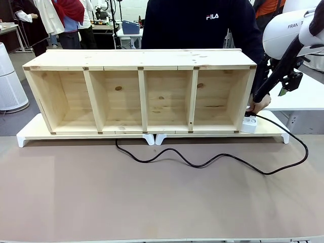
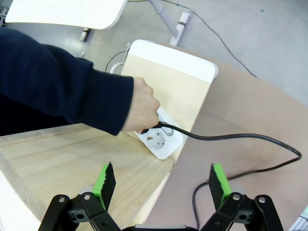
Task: Perform cable management.
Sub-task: Release the Power Cable when the human grasps it.
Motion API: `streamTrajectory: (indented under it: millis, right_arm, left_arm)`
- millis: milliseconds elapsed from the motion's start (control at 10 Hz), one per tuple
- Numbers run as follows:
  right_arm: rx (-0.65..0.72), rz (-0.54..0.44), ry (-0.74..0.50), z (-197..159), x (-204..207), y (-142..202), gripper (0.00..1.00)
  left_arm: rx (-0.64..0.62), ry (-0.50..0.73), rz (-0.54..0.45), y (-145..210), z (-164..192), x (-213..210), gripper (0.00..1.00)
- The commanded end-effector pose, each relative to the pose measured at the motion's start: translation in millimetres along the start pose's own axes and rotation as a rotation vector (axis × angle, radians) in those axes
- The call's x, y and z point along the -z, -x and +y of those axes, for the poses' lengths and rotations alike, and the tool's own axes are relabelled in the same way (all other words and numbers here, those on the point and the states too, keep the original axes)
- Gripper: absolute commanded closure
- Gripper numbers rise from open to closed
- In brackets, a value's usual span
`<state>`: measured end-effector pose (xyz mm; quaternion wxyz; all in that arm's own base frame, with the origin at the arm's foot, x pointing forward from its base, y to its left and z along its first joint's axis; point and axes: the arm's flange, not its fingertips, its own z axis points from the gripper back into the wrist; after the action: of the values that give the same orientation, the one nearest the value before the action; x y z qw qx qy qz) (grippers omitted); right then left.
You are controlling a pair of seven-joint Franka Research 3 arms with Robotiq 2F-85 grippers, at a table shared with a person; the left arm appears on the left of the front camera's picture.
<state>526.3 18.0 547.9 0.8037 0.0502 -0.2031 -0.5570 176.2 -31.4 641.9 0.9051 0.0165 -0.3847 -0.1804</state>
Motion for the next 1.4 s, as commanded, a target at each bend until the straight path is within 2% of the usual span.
streamTrajectory:
  millis: [0,1300]
  right_arm:
    - [-0.001,0.0,0.002,-0.2,0.5,0.1,0.0]
    - [-0.001,0.0,0.002,-0.2,0.5,0.1,0.0]
  left_arm:
    - [0.002,0.002,0.002,0.4,0.5,0.3,0.0]
    - [0.002,0.002,0.002,0.4,0.5,0.3,0.0]
